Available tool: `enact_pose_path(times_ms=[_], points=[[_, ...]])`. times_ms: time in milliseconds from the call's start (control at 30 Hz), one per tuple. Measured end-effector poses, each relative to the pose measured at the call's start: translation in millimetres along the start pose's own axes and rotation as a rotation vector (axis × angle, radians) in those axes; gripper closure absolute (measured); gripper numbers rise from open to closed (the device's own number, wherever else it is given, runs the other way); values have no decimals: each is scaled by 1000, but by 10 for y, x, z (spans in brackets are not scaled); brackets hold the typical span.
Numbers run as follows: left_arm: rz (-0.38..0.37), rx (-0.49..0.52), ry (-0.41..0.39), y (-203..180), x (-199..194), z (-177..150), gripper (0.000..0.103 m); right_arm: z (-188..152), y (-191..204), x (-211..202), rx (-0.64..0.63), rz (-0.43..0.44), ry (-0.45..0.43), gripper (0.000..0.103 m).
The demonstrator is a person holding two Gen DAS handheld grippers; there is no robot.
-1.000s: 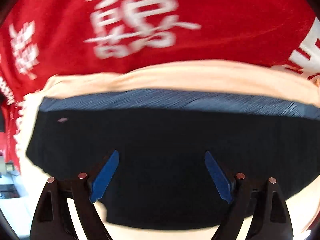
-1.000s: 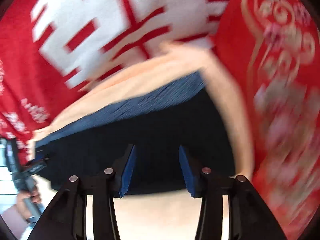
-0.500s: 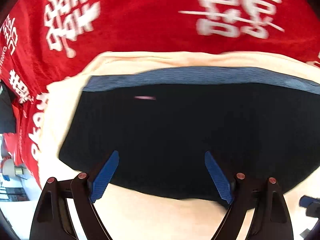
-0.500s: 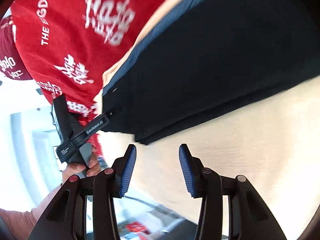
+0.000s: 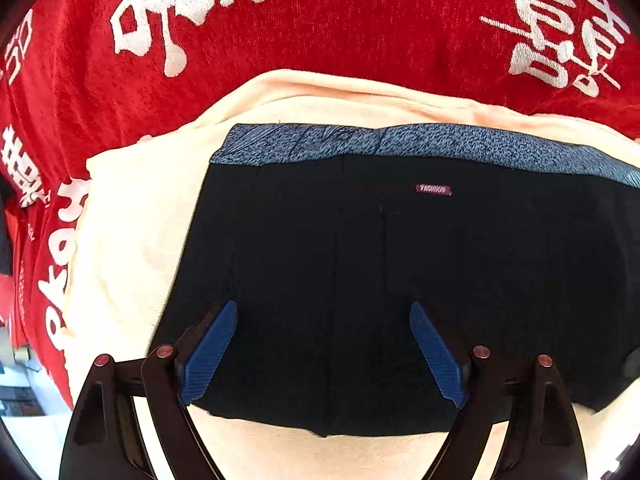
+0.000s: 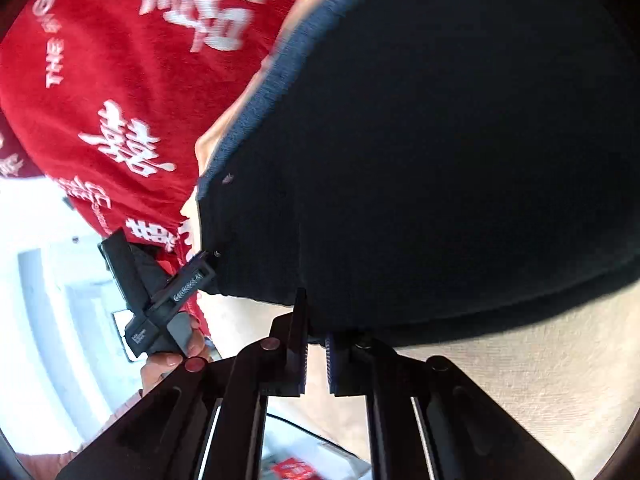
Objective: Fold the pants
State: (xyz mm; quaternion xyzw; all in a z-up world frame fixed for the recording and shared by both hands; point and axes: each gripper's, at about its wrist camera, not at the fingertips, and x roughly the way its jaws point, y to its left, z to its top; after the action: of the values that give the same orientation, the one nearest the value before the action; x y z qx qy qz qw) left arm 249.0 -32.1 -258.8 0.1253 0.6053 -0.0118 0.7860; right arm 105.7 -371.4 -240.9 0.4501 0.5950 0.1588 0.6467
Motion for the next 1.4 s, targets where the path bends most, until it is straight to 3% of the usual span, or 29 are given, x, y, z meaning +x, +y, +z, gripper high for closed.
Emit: enact_pose_path(times_ms=[100, 300, 367, 400, 433, 533, 600, 667, 767, 833, 933, 1100, 1233, 1300, 1400], points=[[-31, -9, 4, 146, 41, -67, 14, -134, 165, -42, -78, -73, -7, 96], [-17, 11, 0, 260, 71, -187, 13, -306, -119, 70, 6, -110, 9, 95], [2, 4, 16, 300, 41, -170, 13, -330, -90, 55, 10, -130, 30, 90], [18, 6, 18, 279, -5, -163, 13, -345, -79, 36, 22, -154, 68, 79], [27, 11, 10, 258, -67, -145, 13, -342, -40, 31, 24, -180, 106, 75], [-22, 28, -45, 134, -233, -67, 13, -307, 239, -219, -113, -218, 72, 75], [-30, 57, -54, -23, -189, 3, 13, -181, 458, -409, -258, -290, -8, 75], [14, 94, -27, -147, -29, 23, 13, 12, 502, -422, -322, -337, -41, 75], [-17, 57, -33, -27, 85, -39, 8, 198, 187, -166, -288, -427, 50, 78], [-33, 31, -3, 98, 77, -64, 8, 113, 90, -258, -276, -364, -1, 78], [-18, 35, 28, 184, 14, -7, 8, 101, 125, -357, -231, -346, 35, 78], [-63, 12, -80, 93, -168, 433, 8, 548, 480, -360, -360, -355, -7, 78], [-23, 2, -77, -71, 121, 766, 8, 1068, 638, -1, -419, -401, -2, 78], [25, -21, -45, -19, 375, 888, 8, 1130, 574, 137, -415, -428, 21, 78], [25, -94, -69, 135, 512, 911, 1, 1286, 508, 257, -399, -435, -8, 79]])
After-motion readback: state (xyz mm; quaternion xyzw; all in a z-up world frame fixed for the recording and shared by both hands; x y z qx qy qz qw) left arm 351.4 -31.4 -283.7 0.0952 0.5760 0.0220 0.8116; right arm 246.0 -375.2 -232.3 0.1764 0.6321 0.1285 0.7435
